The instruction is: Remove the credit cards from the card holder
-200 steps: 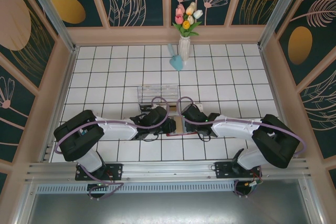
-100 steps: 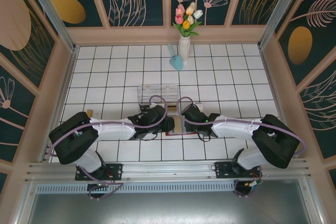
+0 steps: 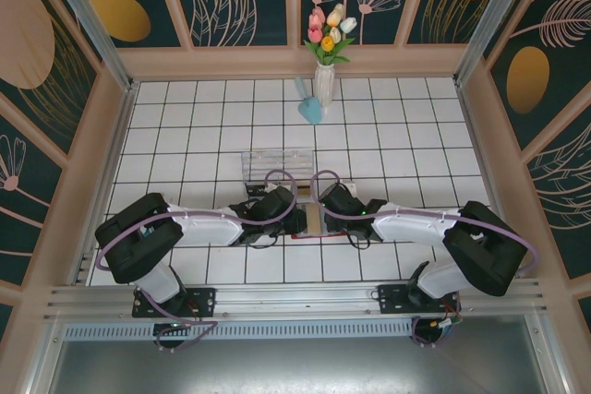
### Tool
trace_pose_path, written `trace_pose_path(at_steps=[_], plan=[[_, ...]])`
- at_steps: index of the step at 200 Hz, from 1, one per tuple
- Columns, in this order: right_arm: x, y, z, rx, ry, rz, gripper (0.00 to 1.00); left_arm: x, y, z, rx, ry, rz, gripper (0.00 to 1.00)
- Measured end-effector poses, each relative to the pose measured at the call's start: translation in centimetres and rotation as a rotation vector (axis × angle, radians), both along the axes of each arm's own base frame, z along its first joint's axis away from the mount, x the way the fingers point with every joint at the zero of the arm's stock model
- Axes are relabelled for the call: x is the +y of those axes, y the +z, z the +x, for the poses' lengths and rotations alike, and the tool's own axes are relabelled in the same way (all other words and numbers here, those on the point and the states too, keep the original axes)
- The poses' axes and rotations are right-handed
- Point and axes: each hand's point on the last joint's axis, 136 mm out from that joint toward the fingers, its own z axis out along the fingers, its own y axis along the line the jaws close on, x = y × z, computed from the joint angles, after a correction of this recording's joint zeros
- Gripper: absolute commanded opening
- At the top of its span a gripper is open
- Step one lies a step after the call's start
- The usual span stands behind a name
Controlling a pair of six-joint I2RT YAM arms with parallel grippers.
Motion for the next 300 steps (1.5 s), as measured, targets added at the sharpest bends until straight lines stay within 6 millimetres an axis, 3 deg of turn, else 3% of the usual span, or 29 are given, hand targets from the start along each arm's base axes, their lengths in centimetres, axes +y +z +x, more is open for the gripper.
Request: trace_pose_path(at_steps=[77,143,189,232,262,300], plan=[[0.0,-0.1,0.0,-0.001,0.0,0.003,0.21,-1.3,1.0,-0.3,0.004,-0.038,-0.069,0.3],[-0.1,0.2,0.0,-0.006,-0.004,0.008,0.22,-3.5,3.5,-0.1,-0.016,-0.086,-0.174,0.31],[-2.1,3.1,0.4,-0.081,-0.078,0.05,0.3,-6.2,5.0,0.5,-0.028,-0.122,-0.233,0.31],[-4.6,5.5,0.8,-0.151,-0.159,0.106,0.35,-6.6,4.7,0.6,-0.023,-0.129,-0.236,0.31],[-4.4,5.6,0.5,-0.145,-0.147,0.128,0.29,-6.5,4.6,0.7,-0.027,-0.123,-0.23,0.28],[-2.6,4.7,0.2,-0.103,-0.064,0.163,0.17,-5.8,4.0,1.1,-0.034,-0.084,-0.196,0.26]])
